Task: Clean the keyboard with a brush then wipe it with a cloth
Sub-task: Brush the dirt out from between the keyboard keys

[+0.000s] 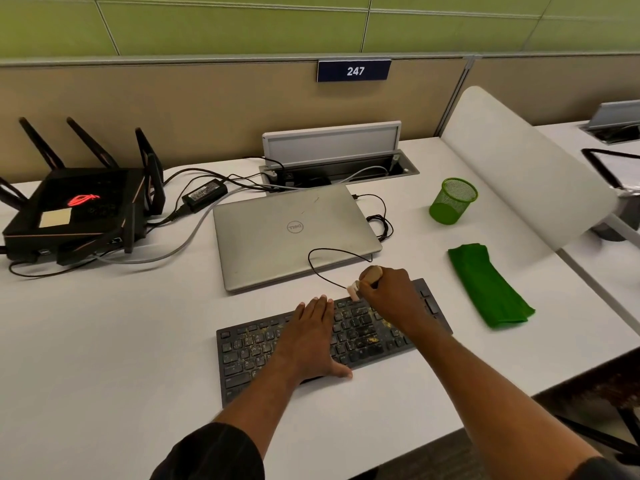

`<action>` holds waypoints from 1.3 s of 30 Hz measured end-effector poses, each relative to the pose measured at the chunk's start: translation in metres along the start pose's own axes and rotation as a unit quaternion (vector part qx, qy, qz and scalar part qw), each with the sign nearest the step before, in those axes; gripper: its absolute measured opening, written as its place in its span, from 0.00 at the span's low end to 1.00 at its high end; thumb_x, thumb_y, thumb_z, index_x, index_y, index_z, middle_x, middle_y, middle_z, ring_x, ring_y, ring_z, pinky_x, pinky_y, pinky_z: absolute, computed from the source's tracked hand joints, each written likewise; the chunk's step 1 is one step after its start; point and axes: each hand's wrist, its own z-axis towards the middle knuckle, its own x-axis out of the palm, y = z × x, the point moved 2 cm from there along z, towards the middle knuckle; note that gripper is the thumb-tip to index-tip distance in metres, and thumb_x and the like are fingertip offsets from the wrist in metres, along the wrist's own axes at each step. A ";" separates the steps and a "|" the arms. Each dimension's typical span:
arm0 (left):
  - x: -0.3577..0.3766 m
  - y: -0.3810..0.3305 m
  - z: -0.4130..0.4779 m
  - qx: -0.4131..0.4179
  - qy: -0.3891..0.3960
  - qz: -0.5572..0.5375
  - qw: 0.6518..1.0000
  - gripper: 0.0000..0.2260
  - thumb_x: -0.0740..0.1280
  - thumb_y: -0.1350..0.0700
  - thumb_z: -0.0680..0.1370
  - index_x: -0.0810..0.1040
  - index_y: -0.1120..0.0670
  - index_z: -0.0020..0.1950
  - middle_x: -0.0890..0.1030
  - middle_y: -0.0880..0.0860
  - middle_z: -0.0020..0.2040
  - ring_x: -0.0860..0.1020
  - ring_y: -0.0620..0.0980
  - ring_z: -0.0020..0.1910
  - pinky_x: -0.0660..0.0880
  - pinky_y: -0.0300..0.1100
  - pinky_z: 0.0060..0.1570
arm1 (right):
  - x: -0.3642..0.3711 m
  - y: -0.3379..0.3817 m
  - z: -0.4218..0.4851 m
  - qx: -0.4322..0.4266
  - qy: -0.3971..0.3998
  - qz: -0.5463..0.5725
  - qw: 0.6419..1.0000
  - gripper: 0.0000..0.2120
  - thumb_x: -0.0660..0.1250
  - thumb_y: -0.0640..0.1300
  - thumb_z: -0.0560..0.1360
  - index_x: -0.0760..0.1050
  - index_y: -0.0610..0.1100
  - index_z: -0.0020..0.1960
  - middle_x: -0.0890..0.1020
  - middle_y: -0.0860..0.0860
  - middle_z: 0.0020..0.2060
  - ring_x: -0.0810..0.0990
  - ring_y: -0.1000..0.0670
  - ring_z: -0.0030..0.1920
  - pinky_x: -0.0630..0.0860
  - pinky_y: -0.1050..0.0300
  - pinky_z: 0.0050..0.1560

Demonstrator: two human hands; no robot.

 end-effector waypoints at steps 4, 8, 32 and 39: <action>0.000 0.001 -0.001 -0.001 0.003 -0.002 1.000 0.61 0.67 0.24 0.68 0.39 0.59 0.82 0.42 0.58 0.83 0.42 0.55 0.82 0.38 0.50 0.78 | 0.001 -0.001 0.000 0.015 0.003 -0.013 1.000 0.08 0.65 0.42 0.73 0.78 0.46 0.36 0.83 0.50 0.33 0.81 0.53 0.34 0.75 0.63 0.33; 0.000 0.004 -0.005 -0.002 0.003 0.002 1.000 0.61 0.66 0.24 0.69 0.39 0.59 0.82 0.42 0.58 0.83 0.42 0.55 0.82 0.38 0.51 0.79 | 0.000 0.003 0.001 0.023 -0.019 0.014 0.999 0.07 0.67 0.43 0.74 0.82 0.43 0.42 0.84 0.50 0.37 0.82 0.55 0.36 0.75 0.64 0.34; 0.003 0.006 -0.006 -0.009 0.009 0.010 1.000 0.61 0.65 0.23 0.68 0.41 0.59 0.83 0.43 0.59 0.83 0.43 0.56 0.82 0.42 0.55 0.80 | 0.010 0.010 -0.004 0.015 0.016 -0.011 1.000 0.06 0.66 0.41 0.74 0.81 0.44 0.40 0.84 0.50 0.35 0.81 0.55 0.34 0.73 0.67 0.31; 0.004 0.006 -0.006 -0.017 0.011 0.006 1.000 0.61 0.65 0.22 0.68 0.40 0.59 0.83 0.43 0.59 0.83 0.42 0.56 0.82 0.41 0.54 0.80 | 0.008 0.009 -0.002 0.014 0.009 -0.006 1.000 0.06 0.66 0.43 0.76 0.82 0.44 0.44 0.83 0.51 0.37 0.80 0.57 0.35 0.71 0.68 0.33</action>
